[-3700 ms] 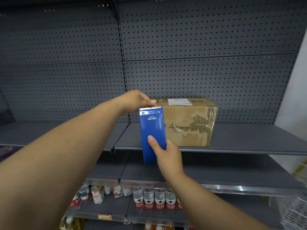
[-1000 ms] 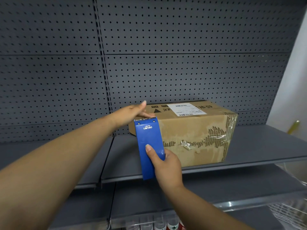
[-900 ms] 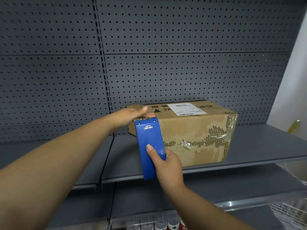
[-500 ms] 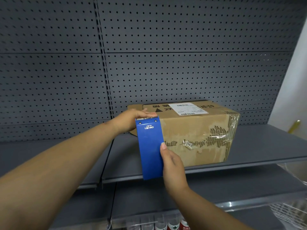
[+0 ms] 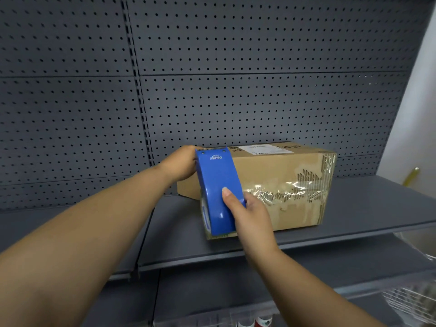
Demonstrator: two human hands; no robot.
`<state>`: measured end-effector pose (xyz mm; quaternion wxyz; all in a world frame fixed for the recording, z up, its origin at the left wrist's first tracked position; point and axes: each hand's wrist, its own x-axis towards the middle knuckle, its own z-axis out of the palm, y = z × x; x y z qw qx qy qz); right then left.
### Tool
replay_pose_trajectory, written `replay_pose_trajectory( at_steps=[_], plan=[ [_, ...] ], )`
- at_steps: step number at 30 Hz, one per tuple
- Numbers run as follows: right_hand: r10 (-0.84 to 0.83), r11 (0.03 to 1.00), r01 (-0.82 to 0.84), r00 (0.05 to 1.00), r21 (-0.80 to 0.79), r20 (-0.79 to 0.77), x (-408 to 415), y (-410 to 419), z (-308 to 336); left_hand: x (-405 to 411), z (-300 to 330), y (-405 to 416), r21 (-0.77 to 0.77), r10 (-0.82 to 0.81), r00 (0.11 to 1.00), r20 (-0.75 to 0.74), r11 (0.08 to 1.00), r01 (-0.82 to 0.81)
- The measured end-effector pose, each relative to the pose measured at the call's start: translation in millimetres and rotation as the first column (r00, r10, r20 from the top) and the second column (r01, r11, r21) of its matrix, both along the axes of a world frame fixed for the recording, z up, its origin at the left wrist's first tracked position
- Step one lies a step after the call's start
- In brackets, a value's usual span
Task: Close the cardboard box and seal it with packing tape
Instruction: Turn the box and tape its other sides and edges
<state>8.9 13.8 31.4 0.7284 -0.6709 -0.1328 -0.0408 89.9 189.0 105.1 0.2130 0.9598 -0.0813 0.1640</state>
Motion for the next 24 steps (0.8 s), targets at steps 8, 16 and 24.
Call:
replay_pose_trajectory(
  at_steps=[8, 16, 24],
  plan=[
    [-0.132, 0.991, 0.132, 0.991, -0.014, 0.014, 5.3, 5.4, 11.5, 17.9, 11.6, -5.1, 0.032, -0.075, 0.997, 0.01, 0.997, 0.074],
    [-0.172, 0.985, 0.171, 0.985, -0.031, -0.027, -16.0, 14.3, -31.3, 24.7, -5.5, -1.6, -0.009, -0.196, 0.976, -0.091, 0.98, 0.196],
    [-0.175, 0.983, 0.167, 0.977, -0.074, -0.125, -27.3, 15.7, -59.9, 24.2, -4.0, -1.4, -0.002, -0.216, 0.973, -0.078, 0.976, 0.217]
  ],
)
